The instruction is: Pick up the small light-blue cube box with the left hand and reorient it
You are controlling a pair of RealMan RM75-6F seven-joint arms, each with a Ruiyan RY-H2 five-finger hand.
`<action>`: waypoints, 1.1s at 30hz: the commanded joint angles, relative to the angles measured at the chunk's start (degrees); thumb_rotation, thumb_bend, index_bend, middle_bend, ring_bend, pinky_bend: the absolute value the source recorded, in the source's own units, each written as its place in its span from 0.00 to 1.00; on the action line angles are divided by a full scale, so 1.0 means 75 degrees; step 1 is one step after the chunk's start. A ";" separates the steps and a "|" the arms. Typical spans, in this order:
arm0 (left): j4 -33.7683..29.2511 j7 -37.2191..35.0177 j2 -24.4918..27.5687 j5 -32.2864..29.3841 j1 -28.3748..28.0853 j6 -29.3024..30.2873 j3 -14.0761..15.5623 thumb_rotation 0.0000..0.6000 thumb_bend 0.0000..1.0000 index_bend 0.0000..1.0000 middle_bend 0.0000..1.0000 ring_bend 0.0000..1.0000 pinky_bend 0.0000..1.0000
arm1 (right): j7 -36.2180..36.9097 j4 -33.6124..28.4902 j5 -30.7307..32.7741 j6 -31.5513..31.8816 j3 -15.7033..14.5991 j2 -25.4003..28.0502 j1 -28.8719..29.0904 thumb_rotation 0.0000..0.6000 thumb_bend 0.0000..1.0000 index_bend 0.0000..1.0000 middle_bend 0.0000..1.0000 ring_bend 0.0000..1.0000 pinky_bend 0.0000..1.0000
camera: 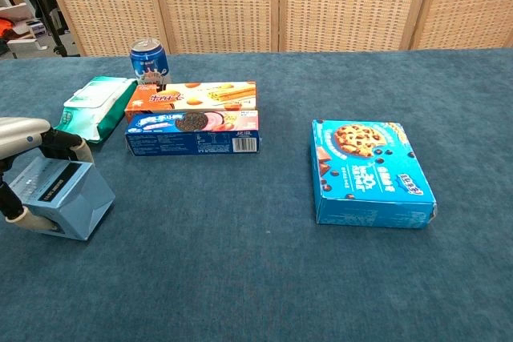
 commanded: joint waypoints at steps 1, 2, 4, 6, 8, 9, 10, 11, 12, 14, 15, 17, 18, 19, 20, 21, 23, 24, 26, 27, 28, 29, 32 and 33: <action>0.0186 -0.1417 0.0205 0.0716 0.0207 0.0306 -0.0042 1.00 0.12 0.45 0.43 0.33 0.28 | -0.0021 -0.0006 -0.0015 0.0009 -0.0006 -0.0006 -0.0003 1.00 0.00 0.00 0.00 0.00 0.00; 0.0334 -0.1993 0.0192 0.1005 0.0272 0.0451 -0.0048 1.00 0.11 0.45 0.43 0.33 0.28 | -0.0031 -0.0010 -0.0022 0.0012 -0.0009 -0.0008 -0.0004 1.00 0.00 0.00 0.00 0.00 0.00; 0.0783 -0.3602 0.0073 0.1675 0.0402 0.0817 -0.0038 1.00 0.10 0.45 0.44 0.33 0.28 | -0.0053 -0.0015 -0.0038 0.0011 -0.0017 -0.0012 -0.0005 1.00 0.00 0.00 0.00 0.00 0.00; 0.1675 -0.5698 -0.0176 0.2495 0.0499 0.1336 0.0075 1.00 0.09 0.46 0.43 0.33 0.28 | -0.0095 -0.0021 -0.0060 0.0009 -0.0028 -0.0022 -0.0003 1.00 0.00 0.00 0.00 0.00 0.00; 0.2462 -0.7500 -0.0435 0.3006 0.0528 0.1727 0.0220 1.00 0.09 0.46 0.44 0.33 0.28 | -0.0140 -0.0032 -0.0087 0.0009 -0.0039 -0.0031 -0.0002 1.00 0.00 0.00 0.00 0.00 0.00; 0.2976 -0.8631 -0.0620 0.3240 0.0529 0.1953 0.0305 1.00 0.09 0.46 0.44 0.33 0.28 | -0.0173 -0.0041 -0.0102 0.0004 -0.0047 -0.0038 0.0000 1.00 0.00 0.00 0.00 0.00 0.00; 0.3351 -0.9377 -0.0766 0.3358 0.0525 0.2096 0.0354 1.00 0.09 0.47 0.44 0.33 0.28 | -0.0196 -0.0048 -0.0109 0.0002 -0.0052 -0.0044 0.0001 1.00 0.00 0.00 0.00 0.00 0.00; 0.3705 -1.0058 -0.0921 0.3444 0.0525 0.2230 0.0395 1.00 0.09 0.47 0.44 0.32 0.28 | -0.0220 -0.0052 -0.0114 0.0000 -0.0055 -0.0050 0.0002 1.00 0.00 0.00 0.00 0.00 0.00; 0.4017 -1.0768 -0.1085 0.3493 0.0535 0.2363 0.0427 1.00 0.09 0.47 0.44 0.32 0.28 | -0.0239 -0.0057 -0.0118 -0.0001 -0.0057 -0.0056 0.0003 1.00 0.00 0.00 0.00 0.00 0.00; 0.4624 -1.2025 -0.1409 0.3555 0.0542 0.2597 0.0464 1.00 0.09 0.47 0.44 0.32 0.28 | -0.0282 -0.0067 -0.0113 -0.0017 -0.0058 -0.0066 0.0009 1.00 0.00 0.00 0.00 0.00 0.00; 0.4914 -1.2534 -0.1554 0.3594 0.0538 0.2688 0.0494 1.00 0.10 0.47 0.44 0.32 0.28 | -0.0299 -0.0071 -0.0107 -0.0026 -0.0057 -0.0071 0.0012 1.00 0.00 0.00 0.00 0.00 0.00; 0.5431 -1.3332 -0.1805 0.3688 0.0516 0.2806 0.0584 1.00 0.10 0.47 0.44 0.32 0.28 | -0.0334 -0.0074 -0.0094 -0.0044 -0.0054 -0.0081 0.0020 1.00 0.00 0.00 0.00 0.00 0.00; 0.5601 -1.3789 -0.1916 0.3677 0.0506 0.2812 0.0614 1.00 0.10 0.48 0.44 0.32 0.28 | -0.0347 -0.0077 -0.0090 -0.0053 -0.0053 -0.0086 0.0024 1.00 0.00 0.00 0.00 0.00 0.00; 0.5786 -1.4153 -0.2016 0.3673 0.0487 0.2815 0.0637 1.00 0.10 0.48 0.44 0.32 0.28 | -0.0360 -0.0078 -0.0089 -0.0065 -0.0054 -0.0091 0.0030 1.00 0.00 0.00 0.00 0.00 0.00; 0.5979 -1.4405 -0.2117 0.3665 0.0469 0.2808 0.0652 1.00 0.11 0.48 0.44 0.32 0.28 | -0.0373 -0.0078 -0.0085 -0.0074 -0.0053 -0.0094 0.0034 1.00 0.00 0.00 0.00 0.00 0.00; 0.6173 -1.4570 -0.2225 0.3652 0.0454 0.2793 0.0662 1.00 0.11 0.48 0.44 0.32 0.28 | -0.0384 -0.0076 -0.0080 -0.0082 -0.0052 -0.0098 0.0038 1.00 0.00 0.00 0.00 0.00 0.00; 0.6703 -1.4902 -0.2547 0.3676 0.0361 0.2603 0.0754 1.00 0.11 0.48 0.44 0.32 0.28 | -0.0409 -0.0075 -0.0062 -0.0115 -0.0047 -0.0107 0.0054 1.00 0.00 0.00 0.00 0.00 0.00; 0.6918 -1.5009 -0.2665 0.3693 0.0329 0.2569 0.0783 1.00 0.11 0.48 0.44 0.32 0.28 | -0.0416 -0.0076 -0.0058 -0.0121 -0.0046 -0.0108 0.0057 1.00 0.00 0.00 0.00 0.00 0.00; 0.7285 -1.5138 -0.2881 0.3725 0.0270 0.2523 0.0830 1.00 0.11 0.48 0.44 0.32 0.28 | -0.0438 -0.0076 -0.0059 -0.0126 -0.0045 -0.0114 0.0061 1.00 0.00 0.00 0.00 0.00 0.00; 0.7423 -1.5218 -0.2972 0.3735 0.0248 0.2514 0.0851 1.00 0.11 0.48 0.44 0.32 0.28 | -0.0446 -0.0079 -0.0059 -0.0128 -0.0047 -0.0115 0.0061 1.00 0.00 0.00 0.00 0.00 0.00; 0.7533 -1.5311 -0.3052 0.3733 0.0228 0.2512 0.0860 1.00 0.12 0.48 0.44 0.32 0.28 | -0.0452 -0.0080 -0.0058 -0.0131 -0.0048 -0.0116 0.0062 1.00 0.00 0.00 0.00 0.00 0.00; 0.7628 -1.5391 -0.3123 0.3725 0.0211 0.2513 0.0862 1.00 0.12 0.48 0.44 0.32 0.28 | -0.0455 -0.0081 -0.0054 -0.0135 -0.0048 -0.0117 0.0064 1.00 0.00 0.00 0.00 0.00 0.00; 0.7872 -1.5547 -0.3285 0.3714 0.0170 0.2503 0.0900 1.00 0.12 0.48 0.44 0.32 0.28 | -0.0458 -0.0083 -0.0027 -0.0144 -0.0037 -0.0119 0.0068 1.00 0.00 0.00 0.00 0.00 0.00; 0.7927 -1.5558 -0.3315 0.3712 0.0165 0.2513 0.0911 1.00 0.12 0.48 0.44 0.32 0.28 | -0.0460 -0.0082 -0.0023 -0.0149 -0.0036 -0.0120 0.0070 1.00 0.00 0.00 0.00 0.00 0.00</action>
